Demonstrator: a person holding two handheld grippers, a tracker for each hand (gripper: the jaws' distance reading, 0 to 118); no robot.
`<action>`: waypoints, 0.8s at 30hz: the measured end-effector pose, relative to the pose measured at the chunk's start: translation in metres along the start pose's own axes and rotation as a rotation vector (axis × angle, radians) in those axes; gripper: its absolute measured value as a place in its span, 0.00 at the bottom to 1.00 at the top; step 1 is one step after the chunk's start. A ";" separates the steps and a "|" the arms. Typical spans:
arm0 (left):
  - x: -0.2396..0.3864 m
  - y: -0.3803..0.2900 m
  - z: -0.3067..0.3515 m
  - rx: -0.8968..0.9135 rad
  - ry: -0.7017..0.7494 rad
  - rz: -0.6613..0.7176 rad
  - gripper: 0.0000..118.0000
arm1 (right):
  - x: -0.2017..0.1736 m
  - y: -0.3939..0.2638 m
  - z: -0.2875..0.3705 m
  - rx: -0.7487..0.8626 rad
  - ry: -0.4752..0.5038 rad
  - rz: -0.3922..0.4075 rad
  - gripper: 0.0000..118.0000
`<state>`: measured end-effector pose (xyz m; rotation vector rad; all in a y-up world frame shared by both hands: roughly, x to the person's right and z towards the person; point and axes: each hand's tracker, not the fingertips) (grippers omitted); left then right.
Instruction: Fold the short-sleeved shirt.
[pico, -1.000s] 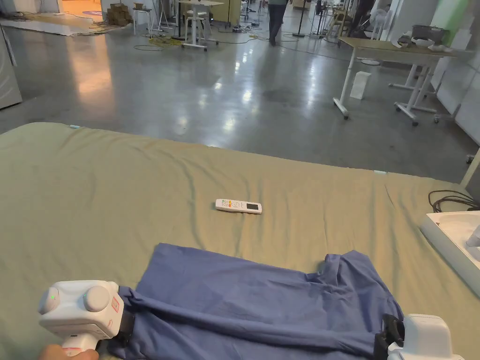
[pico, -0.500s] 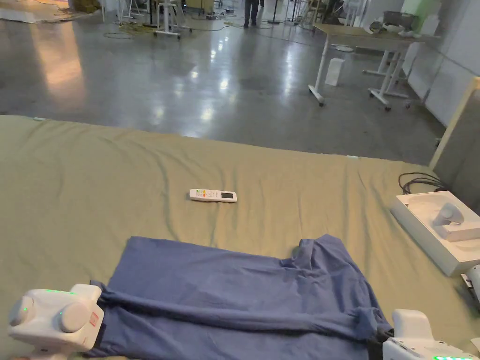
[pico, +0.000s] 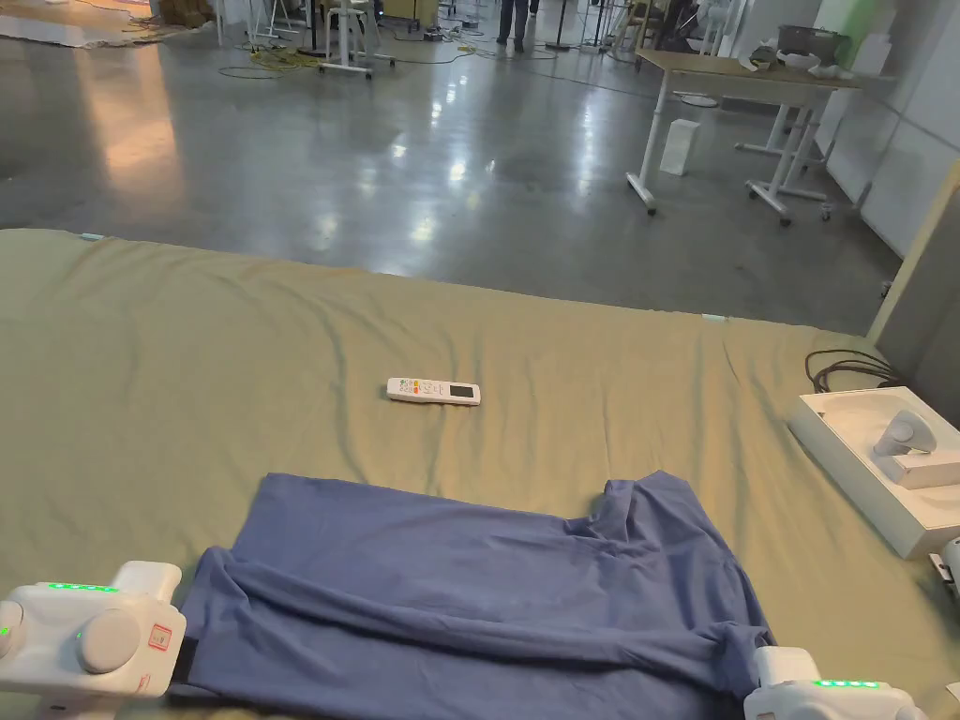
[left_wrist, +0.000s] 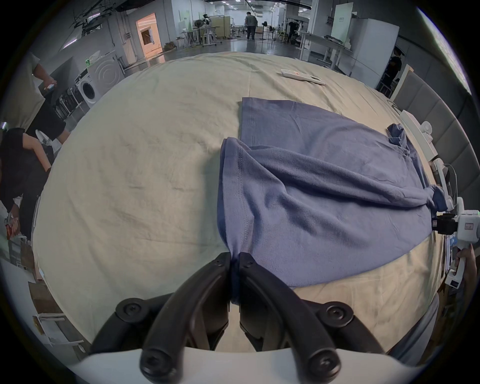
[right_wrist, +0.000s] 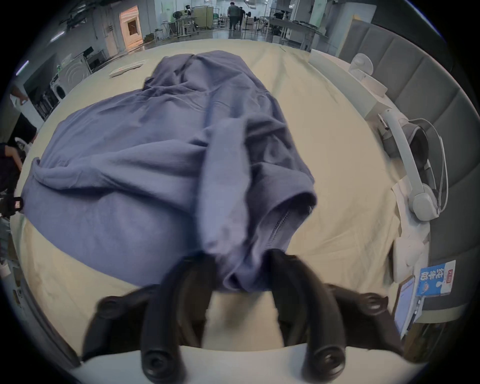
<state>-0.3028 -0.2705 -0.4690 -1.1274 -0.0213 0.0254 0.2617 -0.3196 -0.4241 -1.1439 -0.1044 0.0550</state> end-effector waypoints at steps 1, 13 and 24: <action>0.000 0.000 -0.001 0.000 -0.001 0.002 0.06 | -0.003 -0.001 0.000 0.008 0.052 0.009 0.13; -0.012 0.013 0.046 0.098 -0.085 0.070 0.06 | 0.013 0.011 0.076 0.176 0.098 -0.069 0.06; -0.033 -0.023 0.113 0.133 -0.113 0.086 0.06 | 0.001 -0.015 0.151 0.177 0.056 0.041 0.06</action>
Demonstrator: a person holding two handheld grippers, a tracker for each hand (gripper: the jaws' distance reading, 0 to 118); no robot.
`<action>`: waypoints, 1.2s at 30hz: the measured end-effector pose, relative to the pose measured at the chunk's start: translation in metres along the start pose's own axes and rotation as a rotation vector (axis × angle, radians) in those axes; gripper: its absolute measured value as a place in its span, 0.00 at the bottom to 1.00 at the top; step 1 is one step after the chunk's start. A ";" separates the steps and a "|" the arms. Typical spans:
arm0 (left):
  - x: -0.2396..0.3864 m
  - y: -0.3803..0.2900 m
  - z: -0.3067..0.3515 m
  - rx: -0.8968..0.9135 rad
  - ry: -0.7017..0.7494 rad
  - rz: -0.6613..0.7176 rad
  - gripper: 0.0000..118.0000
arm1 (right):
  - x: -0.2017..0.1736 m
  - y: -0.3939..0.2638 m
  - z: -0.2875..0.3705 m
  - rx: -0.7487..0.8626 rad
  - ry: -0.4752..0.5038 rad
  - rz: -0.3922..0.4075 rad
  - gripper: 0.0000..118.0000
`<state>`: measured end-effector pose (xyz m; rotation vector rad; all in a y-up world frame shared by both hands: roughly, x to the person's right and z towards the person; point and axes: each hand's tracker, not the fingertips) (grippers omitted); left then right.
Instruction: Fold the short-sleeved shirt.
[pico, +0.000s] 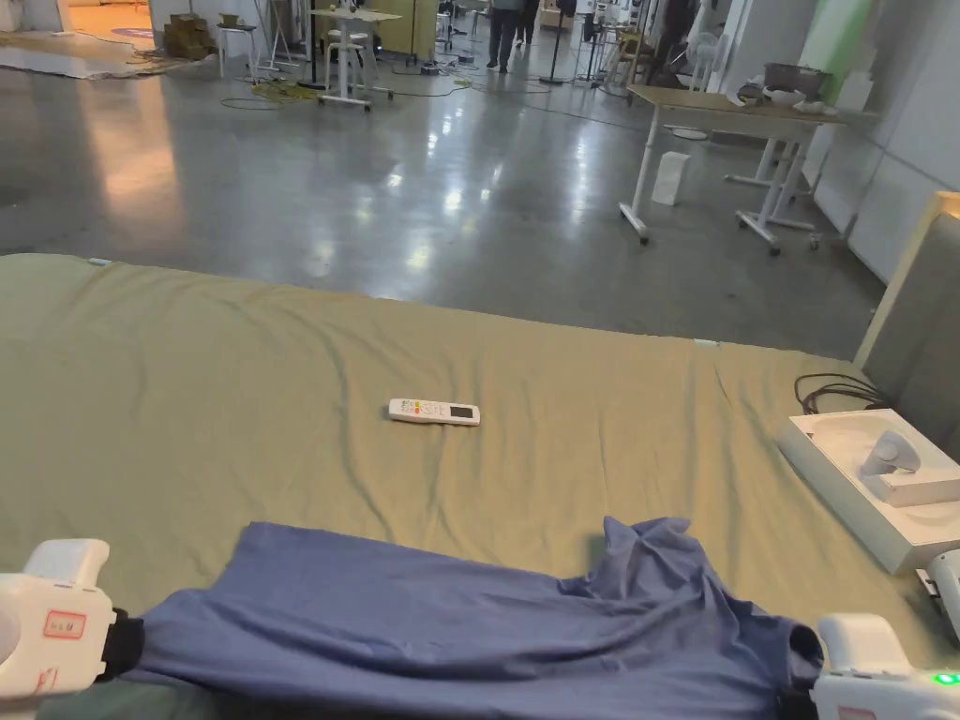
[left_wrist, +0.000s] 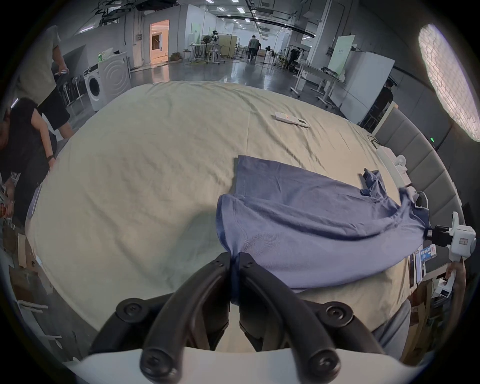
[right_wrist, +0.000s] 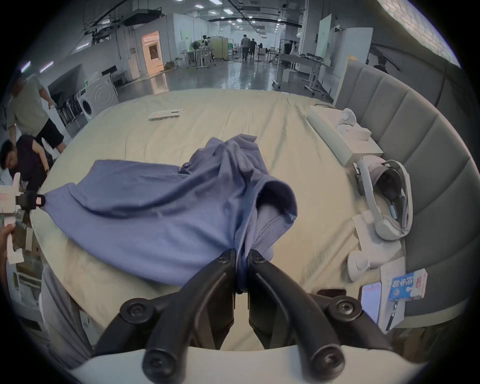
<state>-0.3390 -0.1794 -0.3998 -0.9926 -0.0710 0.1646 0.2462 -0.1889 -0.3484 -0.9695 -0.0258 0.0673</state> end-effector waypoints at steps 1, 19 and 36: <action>-0.004 -0.009 0.005 -0.006 -0.001 0.002 0.06 | -0.002 -0.011 0.004 -0.004 0.001 -0.001 0.06; -0.020 -0.134 -0.043 -0.244 0.100 -0.037 0.06 | -0.043 -0.154 -0.036 -0.224 -0.102 0.001 0.07; 0.048 -0.064 0.048 0.438 0.010 -0.110 0.37 | -0.091 -0.041 0.074 0.514 -0.076 -0.013 0.60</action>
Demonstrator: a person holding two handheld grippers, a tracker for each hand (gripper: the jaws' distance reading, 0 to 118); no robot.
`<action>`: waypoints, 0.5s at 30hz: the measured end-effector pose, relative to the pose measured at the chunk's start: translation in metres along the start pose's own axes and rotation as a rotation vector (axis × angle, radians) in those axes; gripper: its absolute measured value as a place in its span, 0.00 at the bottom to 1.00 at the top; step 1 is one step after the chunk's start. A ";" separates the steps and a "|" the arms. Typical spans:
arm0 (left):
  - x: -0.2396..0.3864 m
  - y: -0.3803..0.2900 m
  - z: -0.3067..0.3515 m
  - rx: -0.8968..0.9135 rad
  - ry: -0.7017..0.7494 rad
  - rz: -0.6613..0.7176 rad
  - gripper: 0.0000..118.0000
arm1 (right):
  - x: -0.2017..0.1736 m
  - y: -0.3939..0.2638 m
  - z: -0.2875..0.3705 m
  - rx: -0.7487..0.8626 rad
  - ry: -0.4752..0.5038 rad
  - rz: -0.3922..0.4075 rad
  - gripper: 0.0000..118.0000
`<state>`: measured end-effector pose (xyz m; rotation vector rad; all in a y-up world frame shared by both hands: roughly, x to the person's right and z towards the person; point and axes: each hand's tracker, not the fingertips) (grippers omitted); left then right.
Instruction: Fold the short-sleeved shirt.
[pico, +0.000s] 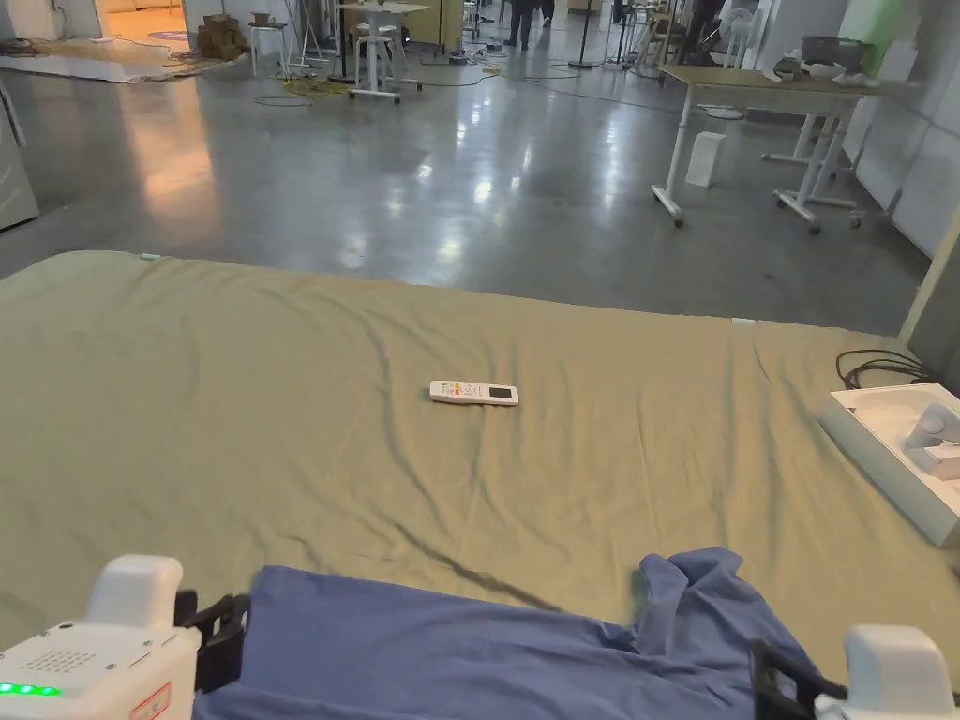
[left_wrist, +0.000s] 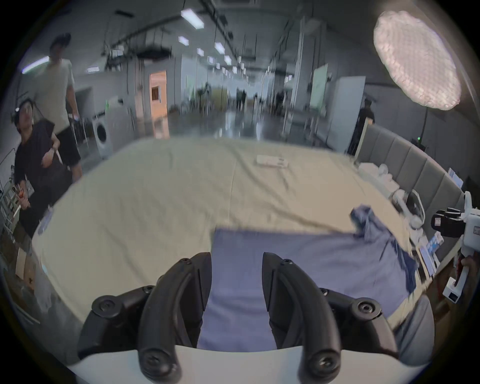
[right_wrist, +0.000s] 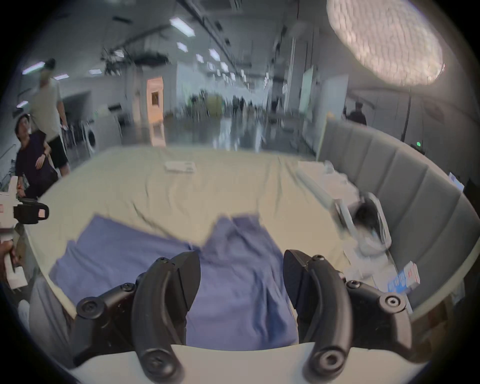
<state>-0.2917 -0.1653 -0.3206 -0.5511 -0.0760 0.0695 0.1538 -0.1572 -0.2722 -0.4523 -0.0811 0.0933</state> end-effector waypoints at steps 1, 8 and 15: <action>0.010 0.008 0.003 0.052 0.002 0.001 0.37 | -0.008 0.008 -0.001 0.054 0.010 -0.009 0.60; 0.058 0.035 0.016 0.304 0.038 -0.057 0.31 | -0.048 0.041 -0.009 0.290 -0.009 -0.058 0.41; 0.073 0.045 0.022 0.383 0.080 -0.067 0.02 | -0.061 0.051 -0.010 0.366 -0.048 -0.080 0.01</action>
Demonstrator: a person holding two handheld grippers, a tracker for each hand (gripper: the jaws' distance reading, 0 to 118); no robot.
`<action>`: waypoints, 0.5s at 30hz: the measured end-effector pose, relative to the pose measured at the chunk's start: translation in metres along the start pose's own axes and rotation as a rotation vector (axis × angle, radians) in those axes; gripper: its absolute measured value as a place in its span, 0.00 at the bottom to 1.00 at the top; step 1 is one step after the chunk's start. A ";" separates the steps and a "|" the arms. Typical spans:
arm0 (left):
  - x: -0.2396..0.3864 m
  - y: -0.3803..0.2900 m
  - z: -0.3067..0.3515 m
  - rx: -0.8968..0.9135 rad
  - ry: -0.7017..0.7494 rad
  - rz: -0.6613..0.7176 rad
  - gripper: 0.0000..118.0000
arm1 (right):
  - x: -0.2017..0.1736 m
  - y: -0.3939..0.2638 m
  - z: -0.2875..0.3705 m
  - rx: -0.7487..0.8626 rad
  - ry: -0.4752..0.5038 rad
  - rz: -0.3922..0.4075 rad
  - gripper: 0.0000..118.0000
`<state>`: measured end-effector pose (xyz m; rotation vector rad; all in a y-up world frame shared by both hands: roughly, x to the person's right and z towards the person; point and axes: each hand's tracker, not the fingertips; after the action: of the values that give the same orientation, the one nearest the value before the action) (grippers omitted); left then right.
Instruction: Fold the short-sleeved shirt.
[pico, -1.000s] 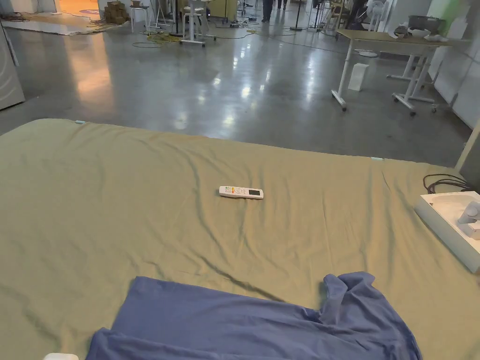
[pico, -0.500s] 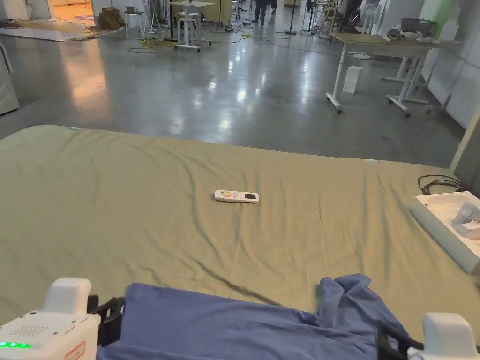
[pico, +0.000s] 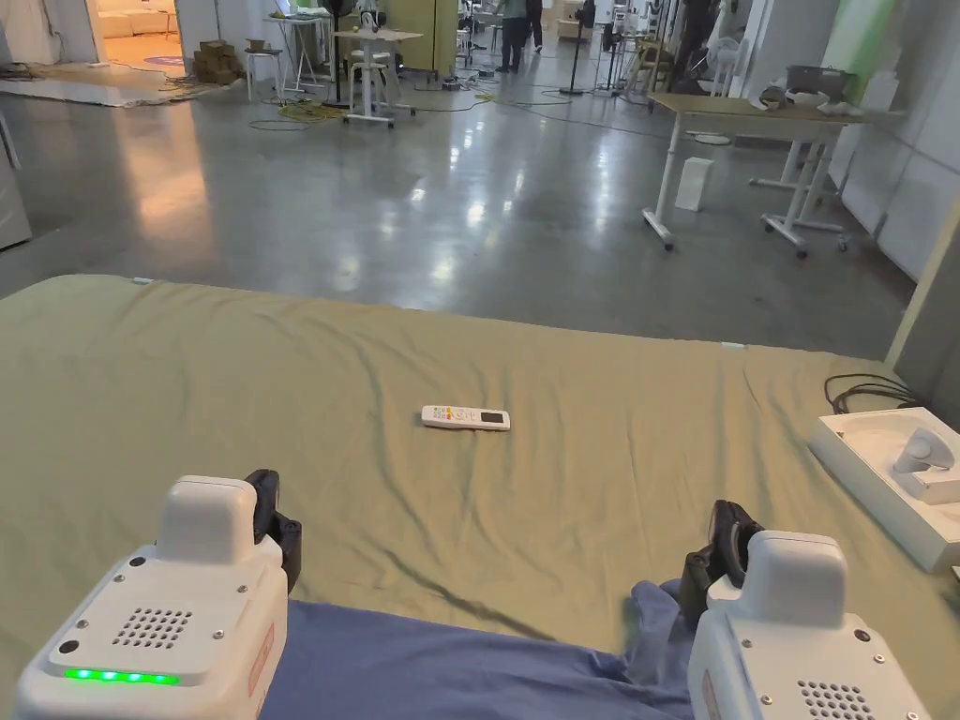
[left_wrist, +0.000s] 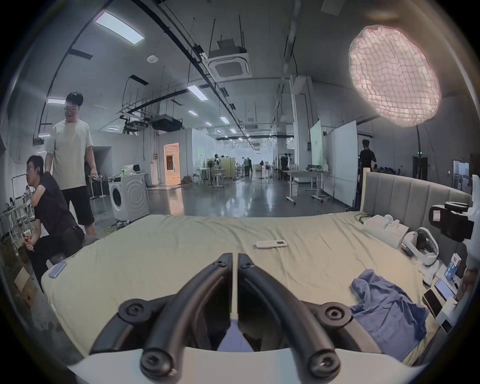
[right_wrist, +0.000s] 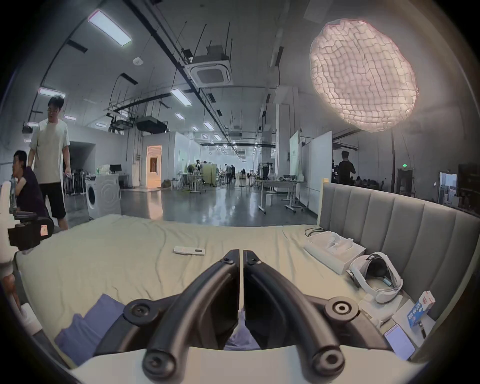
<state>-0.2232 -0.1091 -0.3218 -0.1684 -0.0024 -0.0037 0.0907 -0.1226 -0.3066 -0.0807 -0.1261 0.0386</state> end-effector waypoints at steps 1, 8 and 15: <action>0.000 0.001 0.001 0.009 0.010 0.001 0.02 | 0.000 0.002 -0.001 -0.001 0.006 -0.005 0.01; -0.017 0.003 -0.010 0.013 0.019 0.027 0.02 | -0.006 0.013 -0.003 0.010 0.033 -0.003 0.01; -0.049 -0.012 -0.064 -0.235 0.019 0.034 0.02 | -0.006 0.011 -0.014 -0.025 0.035 0.045 0.01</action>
<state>-0.2719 -0.1316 -0.3825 -0.4036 0.0203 0.0288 0.0858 -0.1126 -0.3224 -0.1092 -0.0896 0.0806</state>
